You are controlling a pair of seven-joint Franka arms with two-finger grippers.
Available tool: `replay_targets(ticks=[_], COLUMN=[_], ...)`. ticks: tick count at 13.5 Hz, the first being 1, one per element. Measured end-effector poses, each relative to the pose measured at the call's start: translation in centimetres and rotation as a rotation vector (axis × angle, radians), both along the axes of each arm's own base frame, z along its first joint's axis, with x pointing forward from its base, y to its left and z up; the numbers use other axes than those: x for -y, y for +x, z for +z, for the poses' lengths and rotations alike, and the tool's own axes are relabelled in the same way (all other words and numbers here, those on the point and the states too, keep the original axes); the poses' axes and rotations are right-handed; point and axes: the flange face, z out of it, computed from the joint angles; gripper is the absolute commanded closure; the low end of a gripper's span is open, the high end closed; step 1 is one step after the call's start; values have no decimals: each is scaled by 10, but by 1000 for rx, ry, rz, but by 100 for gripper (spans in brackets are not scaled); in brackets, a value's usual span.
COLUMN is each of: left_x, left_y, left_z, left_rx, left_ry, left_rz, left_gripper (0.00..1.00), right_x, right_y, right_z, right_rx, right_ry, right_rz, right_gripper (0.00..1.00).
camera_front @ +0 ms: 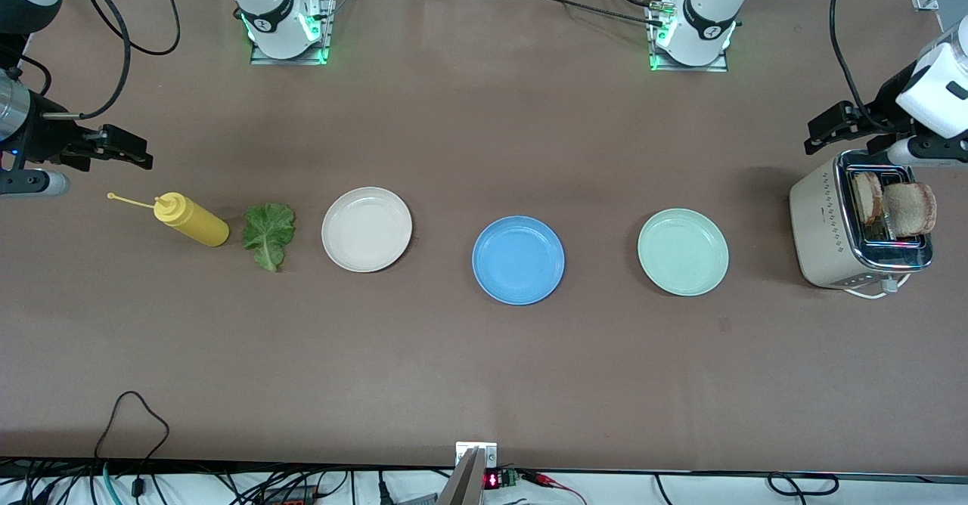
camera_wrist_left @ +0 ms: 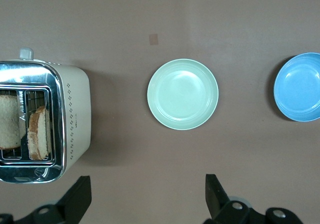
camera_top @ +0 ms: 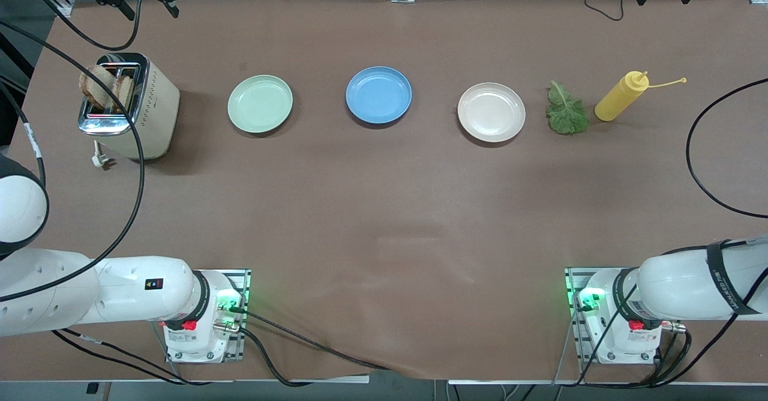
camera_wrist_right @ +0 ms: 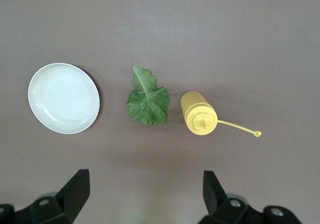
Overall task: Make sandwich in blue plate with both arms
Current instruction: 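Reach the right gripper to the lettuce while the left gripper reaches the toaster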
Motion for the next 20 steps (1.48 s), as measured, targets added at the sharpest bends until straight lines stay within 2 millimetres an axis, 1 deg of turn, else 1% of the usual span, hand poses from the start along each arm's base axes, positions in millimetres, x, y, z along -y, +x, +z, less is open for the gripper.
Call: replay_targets(ticks=[3,5,6,7,9,10,11,13,14,15,16,17,18,19,20], left_x=[0,-4,-12,-27,-63,-78,-91,-121,-142,-171,-184,-191,-193,-194,-196], left_y=[-2,0,5,13,30,36,40,45,45,43,41,40,40,40,39], left_z=[0,-12,-25,-42,-85,-106,-125,-155,-169,-187,-196,-203,-207,-211,-216], left_rx=[-1,-24,-41,-56,-99,-126,-152,-173,-177,-183,-188,-196,-202,-208,-215], left_ry=[0,2,2,3,37,55,63,49,40,27,20,15,12,8,3], left_rz=[1,7,22,47,89,103,109,81,71,66,66,65,62,52,40], left_gripper=[0,0,0,0,0,0,0,0,0,0,0,0,0,10,26], right_x=[0,0,0,0,-3,-6,-8,-11,-11,-11,-11,-11,-11,-12,-14], right_y=[0,0,0,1,3,5,8,14,17,21,24,29,35,41,47], right_z=[0,0,0,-1,-6,-13,-21,-39,-47,-59,-69,-82,-98,-116,-137], right_rx=[0,1,3,1,-8,-19,-33,-63,-76,-95,-109,-123,-132,-143,-156], right_ry=[0,0,0,0,0,0,1,1,1,1,1,2,2,2,3], right_rz=[0,0,0,0,7,11,15,20,20,20,20,20,20,22,27], right_gripper=[0,0,0,0,0,0,0,0,0,0,0,0,0,0,0])
